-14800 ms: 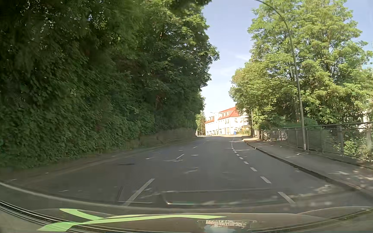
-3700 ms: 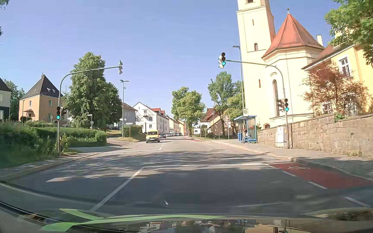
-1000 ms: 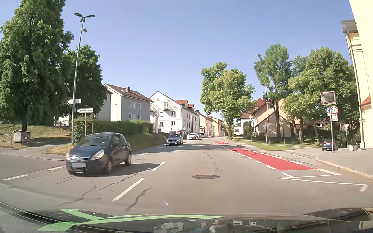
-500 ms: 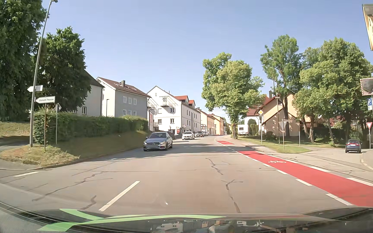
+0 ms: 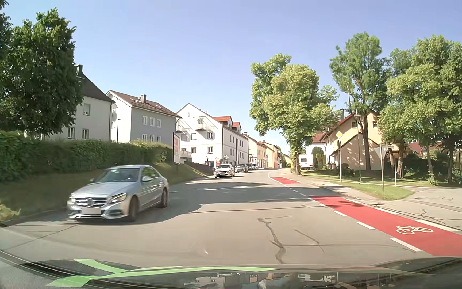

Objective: Follow the waypoints while adhering to traffic rules and regulations

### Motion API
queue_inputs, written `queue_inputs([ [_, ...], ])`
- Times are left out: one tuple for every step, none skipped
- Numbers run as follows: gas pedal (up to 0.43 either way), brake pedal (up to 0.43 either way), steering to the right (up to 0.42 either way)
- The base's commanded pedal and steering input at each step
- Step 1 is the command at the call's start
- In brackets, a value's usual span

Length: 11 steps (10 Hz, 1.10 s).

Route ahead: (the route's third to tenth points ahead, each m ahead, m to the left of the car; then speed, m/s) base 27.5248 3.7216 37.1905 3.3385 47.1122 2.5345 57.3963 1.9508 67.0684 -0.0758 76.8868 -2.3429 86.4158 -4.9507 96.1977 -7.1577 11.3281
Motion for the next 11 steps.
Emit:
queue_inputs([
  [0.169,0.0,-0.001],
  [0.169,0.0,-0.001],
  [0.169,0.0,-0.001],
  [0.169,0.0,-0.001],
  [0.169,0.0,0.0],
  [0.169,0.0,0.001],
  [0.169,0.0,0.002],
  [0.169,0.0,0.004],
  [0.169,0.0,0.004],
  [0.169,0.0,0.004],
  [0.169,0.0,0.005],
])
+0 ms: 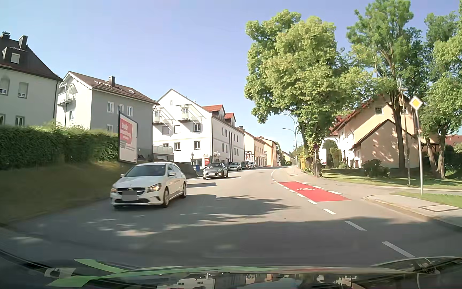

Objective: Follow the waypoints while adhering to traffic rules and regulations

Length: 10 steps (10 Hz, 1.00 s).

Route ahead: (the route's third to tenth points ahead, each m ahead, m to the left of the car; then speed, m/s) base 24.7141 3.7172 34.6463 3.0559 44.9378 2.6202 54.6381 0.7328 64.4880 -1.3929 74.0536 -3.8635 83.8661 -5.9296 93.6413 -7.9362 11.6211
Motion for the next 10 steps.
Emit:
queue_inputs([
  [0.169,0.0,0.006],
  [0.169,0.0,0.006],
  [0.169,0.0,0.006],
  [0.169,0.0,0.007],
  [0.169,0.0,0.008],
  [0.169,0.0,0.008],
  [0.169,0.0,0.008],
  [0.169,0.0,0.008],
  [0.169,0.0,0.007],
  [0.169,0.0,0.007],
])
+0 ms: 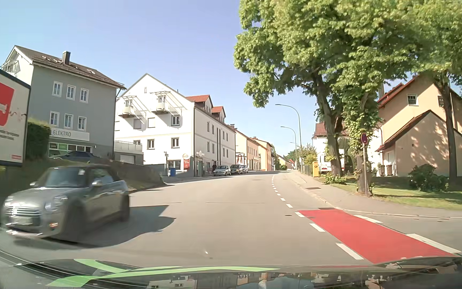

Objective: Follow the waypoints while adhering to traffic rules and regulations

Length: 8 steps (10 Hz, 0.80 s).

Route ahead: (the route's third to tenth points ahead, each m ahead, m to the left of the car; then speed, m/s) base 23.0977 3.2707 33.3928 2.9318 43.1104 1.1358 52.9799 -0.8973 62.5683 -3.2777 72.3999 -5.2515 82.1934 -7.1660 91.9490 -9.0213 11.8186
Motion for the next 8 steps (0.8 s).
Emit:
queue_inputs([
  [0.169,0.0,0.007],
  [0.169,0.0,0.006],
  [0.169,0.0,0.006],
  [0.169,0.0,0.006],
  [0.169,0.0,0.006],
  [0.169,0.0,0.004],
  [0.169,0.0,0.002],
  [0.169,0.0,0.002],
])
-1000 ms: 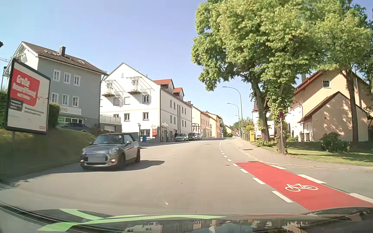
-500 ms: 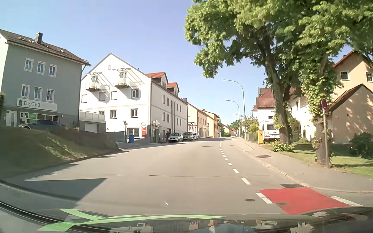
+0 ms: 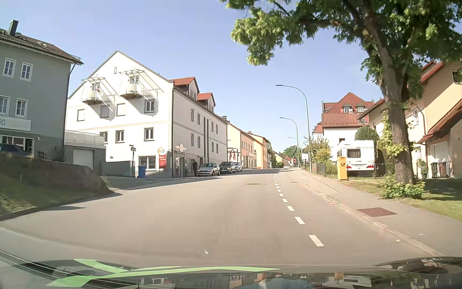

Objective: Follow the waypoints while adhering to traffic rules and regulations

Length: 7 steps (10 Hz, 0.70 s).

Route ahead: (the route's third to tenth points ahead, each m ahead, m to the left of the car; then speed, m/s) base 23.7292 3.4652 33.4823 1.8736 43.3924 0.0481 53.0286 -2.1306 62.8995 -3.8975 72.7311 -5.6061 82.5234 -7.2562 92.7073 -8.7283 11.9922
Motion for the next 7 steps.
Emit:
queue_inputs([
  [0.169,0.0,0.002],
  [0.169,0.0,0.002],
  [0.169,0.0,0.002],
  [0.169,0.0,0.002],
  [0.169,0.0,0.002],
  [0.169,0.0,0.002],
  [0.169,0.0,0.002],
])
